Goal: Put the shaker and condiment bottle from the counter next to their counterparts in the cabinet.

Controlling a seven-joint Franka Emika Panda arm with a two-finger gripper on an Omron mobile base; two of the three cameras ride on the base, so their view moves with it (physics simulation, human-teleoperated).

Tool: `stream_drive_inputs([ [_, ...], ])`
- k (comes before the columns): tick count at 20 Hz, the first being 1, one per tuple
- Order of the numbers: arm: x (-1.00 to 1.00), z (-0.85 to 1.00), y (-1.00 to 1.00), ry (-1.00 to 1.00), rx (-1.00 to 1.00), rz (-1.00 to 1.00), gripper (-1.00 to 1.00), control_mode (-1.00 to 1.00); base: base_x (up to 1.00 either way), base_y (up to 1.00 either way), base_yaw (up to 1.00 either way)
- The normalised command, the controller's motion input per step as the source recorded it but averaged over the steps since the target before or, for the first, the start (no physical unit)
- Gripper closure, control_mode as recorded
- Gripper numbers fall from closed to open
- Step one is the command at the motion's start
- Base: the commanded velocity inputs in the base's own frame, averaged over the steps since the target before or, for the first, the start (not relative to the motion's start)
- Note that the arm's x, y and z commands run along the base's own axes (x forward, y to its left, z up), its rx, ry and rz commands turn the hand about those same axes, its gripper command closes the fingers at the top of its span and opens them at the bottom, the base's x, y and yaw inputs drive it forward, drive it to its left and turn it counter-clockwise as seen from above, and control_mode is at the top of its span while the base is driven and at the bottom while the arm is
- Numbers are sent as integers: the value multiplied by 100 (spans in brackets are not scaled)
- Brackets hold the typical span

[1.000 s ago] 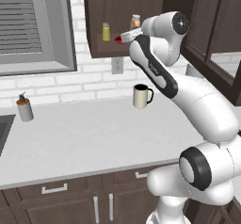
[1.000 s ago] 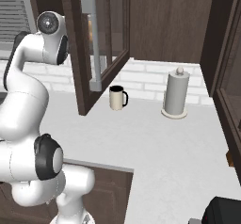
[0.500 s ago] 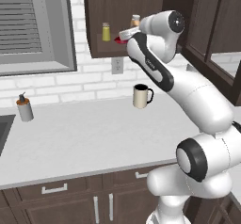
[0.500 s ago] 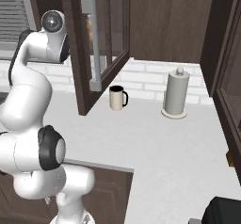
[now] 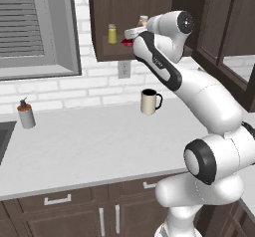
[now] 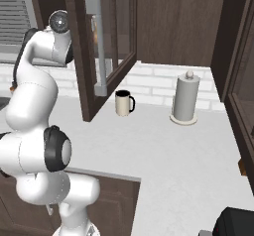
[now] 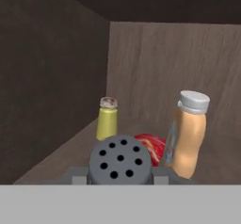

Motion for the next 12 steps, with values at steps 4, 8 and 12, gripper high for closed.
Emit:
stream_drive_inputs([
  [4, 0, 0, 23, 1, 1, 4, 100, -100, 0, 0, 0],
  [8, 0, 0, 29, 2, 0, 4, 100, -100, 0, 0, 0],
  [12, 7, 0, 9, 0, 1, 3, 100, -100, 0, 0, 0],
])
